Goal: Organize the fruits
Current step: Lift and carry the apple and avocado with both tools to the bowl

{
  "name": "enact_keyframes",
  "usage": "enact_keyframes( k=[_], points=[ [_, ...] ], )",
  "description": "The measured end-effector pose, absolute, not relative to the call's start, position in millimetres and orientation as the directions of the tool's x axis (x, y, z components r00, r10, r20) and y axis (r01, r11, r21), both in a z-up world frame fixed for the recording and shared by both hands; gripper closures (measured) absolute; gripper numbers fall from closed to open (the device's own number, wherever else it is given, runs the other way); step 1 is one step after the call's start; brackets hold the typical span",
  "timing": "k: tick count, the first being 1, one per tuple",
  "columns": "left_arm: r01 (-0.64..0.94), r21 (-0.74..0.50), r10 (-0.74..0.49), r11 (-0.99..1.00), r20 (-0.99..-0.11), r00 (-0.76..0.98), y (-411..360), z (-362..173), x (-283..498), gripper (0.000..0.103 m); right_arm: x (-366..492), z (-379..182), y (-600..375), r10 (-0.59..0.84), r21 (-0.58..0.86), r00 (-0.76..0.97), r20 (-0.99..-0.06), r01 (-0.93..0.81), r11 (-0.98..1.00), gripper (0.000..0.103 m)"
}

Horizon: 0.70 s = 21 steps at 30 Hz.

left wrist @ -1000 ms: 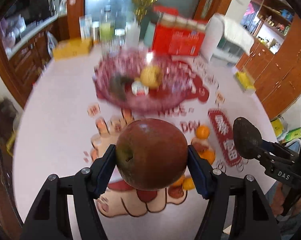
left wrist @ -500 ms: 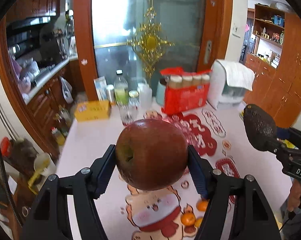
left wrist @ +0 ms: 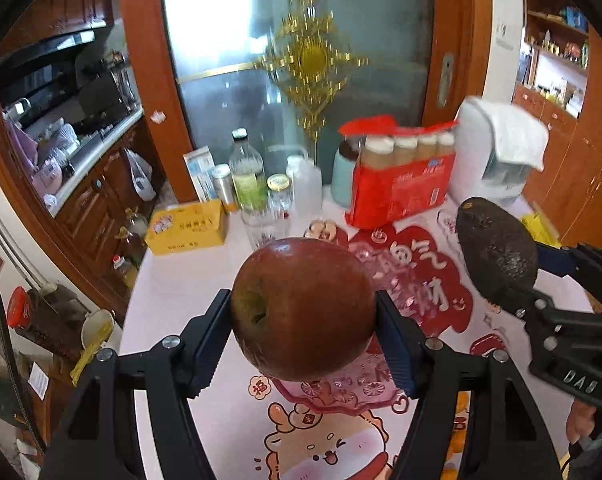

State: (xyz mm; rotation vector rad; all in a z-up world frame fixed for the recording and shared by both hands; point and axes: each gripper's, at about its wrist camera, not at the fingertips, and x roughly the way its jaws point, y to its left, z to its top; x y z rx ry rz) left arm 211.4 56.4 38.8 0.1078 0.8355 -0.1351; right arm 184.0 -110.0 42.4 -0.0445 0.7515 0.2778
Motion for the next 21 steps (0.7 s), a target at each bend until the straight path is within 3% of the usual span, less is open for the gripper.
enact_keyframes(
  k=[14, 21],
  points=[
    [0.189, 0.103, 0.006, 0.976, -0.891, 0.454, 37.9, -106.2, 273.8, 0.035, 238.5, -105.8, -96.7, 0.208, 0.070, 0.496, -0.843, -0.284, 0.956, 0.046],
    [0.211, 0.123, 0.024, 0.970, -0.907, 0.420, 27.3, -138.3, 281.8, 0.035, 243.4, -144.7, -90.2, 0.219, 0.093, 0.428, -0.877, -0.296, 0.951, 0.045]
  ],
)
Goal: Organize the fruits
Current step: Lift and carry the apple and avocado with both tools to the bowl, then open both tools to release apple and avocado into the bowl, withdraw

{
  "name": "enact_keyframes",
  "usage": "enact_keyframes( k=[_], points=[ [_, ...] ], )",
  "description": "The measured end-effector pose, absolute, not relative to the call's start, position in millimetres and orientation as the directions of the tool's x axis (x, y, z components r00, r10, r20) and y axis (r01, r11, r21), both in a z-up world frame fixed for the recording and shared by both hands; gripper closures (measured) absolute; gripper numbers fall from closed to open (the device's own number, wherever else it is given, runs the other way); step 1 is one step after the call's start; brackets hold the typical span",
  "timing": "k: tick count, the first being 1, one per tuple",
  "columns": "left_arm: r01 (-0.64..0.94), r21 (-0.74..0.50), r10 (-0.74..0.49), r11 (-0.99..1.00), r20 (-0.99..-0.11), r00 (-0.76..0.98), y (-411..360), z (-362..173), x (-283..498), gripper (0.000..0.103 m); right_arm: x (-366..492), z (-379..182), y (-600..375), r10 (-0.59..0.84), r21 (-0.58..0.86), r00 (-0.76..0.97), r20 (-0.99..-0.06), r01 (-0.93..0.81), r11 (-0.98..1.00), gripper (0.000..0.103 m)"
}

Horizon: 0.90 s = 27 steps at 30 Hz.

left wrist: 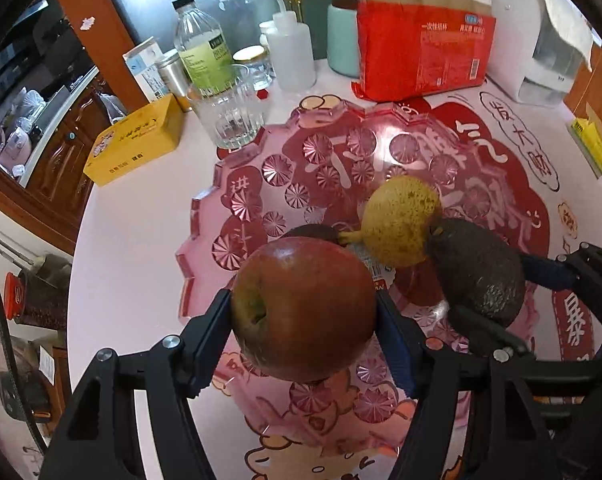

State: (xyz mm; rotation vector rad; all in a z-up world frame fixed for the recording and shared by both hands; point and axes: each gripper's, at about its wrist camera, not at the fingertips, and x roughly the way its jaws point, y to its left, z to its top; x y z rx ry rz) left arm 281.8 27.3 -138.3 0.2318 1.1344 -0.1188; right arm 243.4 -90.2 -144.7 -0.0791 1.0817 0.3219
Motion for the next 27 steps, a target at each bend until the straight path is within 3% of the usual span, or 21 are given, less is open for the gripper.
enact_keyframes(
  k=[12, 14, 17, 27],
  points=[
    [0.220, 0.102, 0.006, 0.970, -0.917, 0.398, 29.0, -145.2, 282.5, 0.033, 242.4, -151.4, -92.5, 0.261, 0.126, 0.428, -0.865, -0.317, 0.940, 0.044],
    [0.219, 0.112, 0.008, 0.969, -0.903, 0.429, 30.1, -136.5, 279.2, 0.022, 239.8, -144.4, -92.8, 0.259, 0.113, 0.454, -0.852, -0.324, 0.939, 0.044],
    [0.217, 0.140, 0.021, 0.966, -0.879, 0.475, 30.4, -122.0, 273.4, 0.016, 236.5, -137.2, -96.3, 0.264, 0.118, 0.470, -0.843, -0.317, 0.941, 0.044],
    [0.182, 0.130, 0.018, 0.975, -0.855, 0.518, 45.0, -92.8, 253.9, 0.016, 219.7, -128.2, -108.4, 0.275, 0.153, 0.475, -0.836, -0.280, 0.948, 0.045]
  ],
)
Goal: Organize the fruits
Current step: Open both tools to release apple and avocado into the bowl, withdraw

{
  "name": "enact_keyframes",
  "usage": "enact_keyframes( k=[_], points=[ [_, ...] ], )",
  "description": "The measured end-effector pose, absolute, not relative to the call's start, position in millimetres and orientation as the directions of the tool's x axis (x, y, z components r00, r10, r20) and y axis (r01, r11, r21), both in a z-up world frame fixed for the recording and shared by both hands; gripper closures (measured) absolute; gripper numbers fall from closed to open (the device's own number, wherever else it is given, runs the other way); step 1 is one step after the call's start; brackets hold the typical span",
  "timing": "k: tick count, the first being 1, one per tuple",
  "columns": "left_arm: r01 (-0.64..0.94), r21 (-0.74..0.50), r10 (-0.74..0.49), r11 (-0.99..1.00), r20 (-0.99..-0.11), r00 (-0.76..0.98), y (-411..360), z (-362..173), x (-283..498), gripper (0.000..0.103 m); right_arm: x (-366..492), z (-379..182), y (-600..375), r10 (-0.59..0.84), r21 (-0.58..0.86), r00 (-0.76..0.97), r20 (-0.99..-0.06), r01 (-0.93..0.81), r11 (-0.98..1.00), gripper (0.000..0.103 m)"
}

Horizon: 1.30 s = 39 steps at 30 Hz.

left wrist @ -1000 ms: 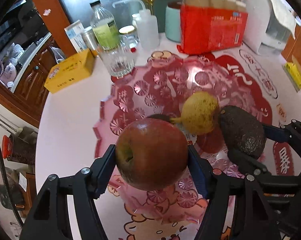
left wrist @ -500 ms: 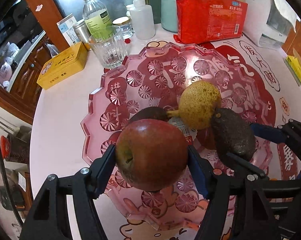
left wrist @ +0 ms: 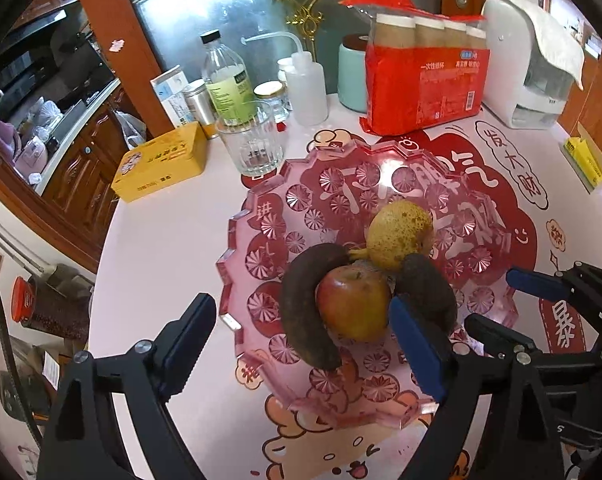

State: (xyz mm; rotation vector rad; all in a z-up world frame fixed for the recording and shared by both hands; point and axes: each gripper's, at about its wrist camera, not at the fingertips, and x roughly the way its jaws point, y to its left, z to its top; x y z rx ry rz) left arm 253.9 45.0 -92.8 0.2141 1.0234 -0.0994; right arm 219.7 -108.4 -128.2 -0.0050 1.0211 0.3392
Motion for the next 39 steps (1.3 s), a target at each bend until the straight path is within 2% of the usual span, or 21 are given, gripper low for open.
enact_keyframes(
  k=[28, 39],
  points=[
    [0.140, 0.084, -0.028, 0.986, -0.756, 0.653, 75.6, 4.1, 148.7, 0.015, 125.7, -26.1, -114.3, 0.243, 0.103, 0.615, -0.750, -0.254, 0.962, 0.045],
    [0.186, 0.053, -0.094, 0.981, -0.709, 0.699, 70.4, 32.2, 95.3, 0.011, 63.2, 6.5, -125.0, 0.186, 0.064, 0.682, -0.707, -0.200, 0.978, 0.045]
  ],
)
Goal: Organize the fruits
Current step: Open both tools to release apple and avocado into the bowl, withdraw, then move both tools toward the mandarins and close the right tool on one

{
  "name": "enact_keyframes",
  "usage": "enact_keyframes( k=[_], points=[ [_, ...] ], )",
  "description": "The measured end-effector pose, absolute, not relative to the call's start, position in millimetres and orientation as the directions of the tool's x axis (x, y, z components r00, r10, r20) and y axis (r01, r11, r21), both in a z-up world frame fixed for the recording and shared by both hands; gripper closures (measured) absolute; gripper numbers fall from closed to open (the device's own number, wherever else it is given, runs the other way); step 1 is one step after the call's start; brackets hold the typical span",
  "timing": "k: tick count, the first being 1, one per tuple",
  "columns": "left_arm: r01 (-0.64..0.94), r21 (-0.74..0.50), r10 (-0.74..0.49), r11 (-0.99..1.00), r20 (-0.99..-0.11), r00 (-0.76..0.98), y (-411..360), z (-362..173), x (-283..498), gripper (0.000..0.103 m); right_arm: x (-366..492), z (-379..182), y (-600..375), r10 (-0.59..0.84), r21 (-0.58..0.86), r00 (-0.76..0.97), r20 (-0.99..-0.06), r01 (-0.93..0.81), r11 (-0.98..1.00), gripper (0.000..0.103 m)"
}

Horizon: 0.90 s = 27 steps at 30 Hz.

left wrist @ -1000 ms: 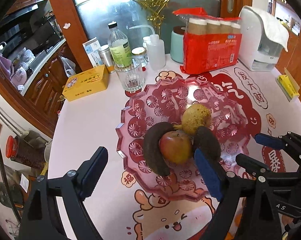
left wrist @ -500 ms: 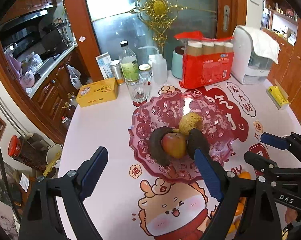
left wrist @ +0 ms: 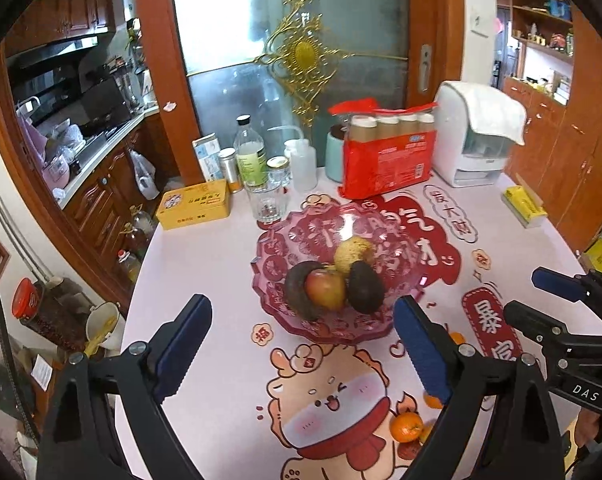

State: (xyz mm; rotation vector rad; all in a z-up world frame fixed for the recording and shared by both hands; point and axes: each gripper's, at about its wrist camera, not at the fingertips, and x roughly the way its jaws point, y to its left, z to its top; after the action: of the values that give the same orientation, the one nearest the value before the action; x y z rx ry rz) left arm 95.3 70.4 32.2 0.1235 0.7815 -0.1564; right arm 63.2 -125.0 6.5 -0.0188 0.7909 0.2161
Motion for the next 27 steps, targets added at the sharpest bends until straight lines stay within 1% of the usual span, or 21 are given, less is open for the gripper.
enact_keyframes(
  k=[6, 11, 15, 21, 27],
  points=[
    [0.224, 0.049, -0.126, 0.973, -0.700, 0.703, 55.1, 34.6, 69.0, 0.011, 30.5, 9.7, -139.0, 0.153, 0.053, 0.701, -0.697, -0.162, 0.985, 0.045],
    [0.204, 0.045, -0.114, 0.978, -0.705, 0.700, 40.2, 33.7, 52.0, 0.011, 11.8, 11.7, -154.4, 0.165, 0.050, 0.708, -0.687, -0.180, 0.982, 0.045],
    [0.173, 0.043, -0.089, 0.984, -0.719, 0.689, 27.4, 25.3, 45.7, 0.011, 8.7, 5.3, -171.0, 0.171, 0.039, 0.695, -0.699, -0.202, 0.979, 0.045],
    [0.117, 0.046, -0.041, 0.992, -0.762, 0.646, 4.4, -5.6, 37.7, 0.011, 9.3, -14.5, -198.7, 0.192, 0.050, 0.651, -0.735, -0.230, 0.972, 0.045],
    [0.057, 0.056, 0.011, 0.997, -0.805, 0.593, -8.7, -46.5, 24.8, 0.011, 10.5, -48.4, -220.2, 0.228, 0.080, 0.598, -0.768, -0.264, 0.961, 0.045]
  ],
)
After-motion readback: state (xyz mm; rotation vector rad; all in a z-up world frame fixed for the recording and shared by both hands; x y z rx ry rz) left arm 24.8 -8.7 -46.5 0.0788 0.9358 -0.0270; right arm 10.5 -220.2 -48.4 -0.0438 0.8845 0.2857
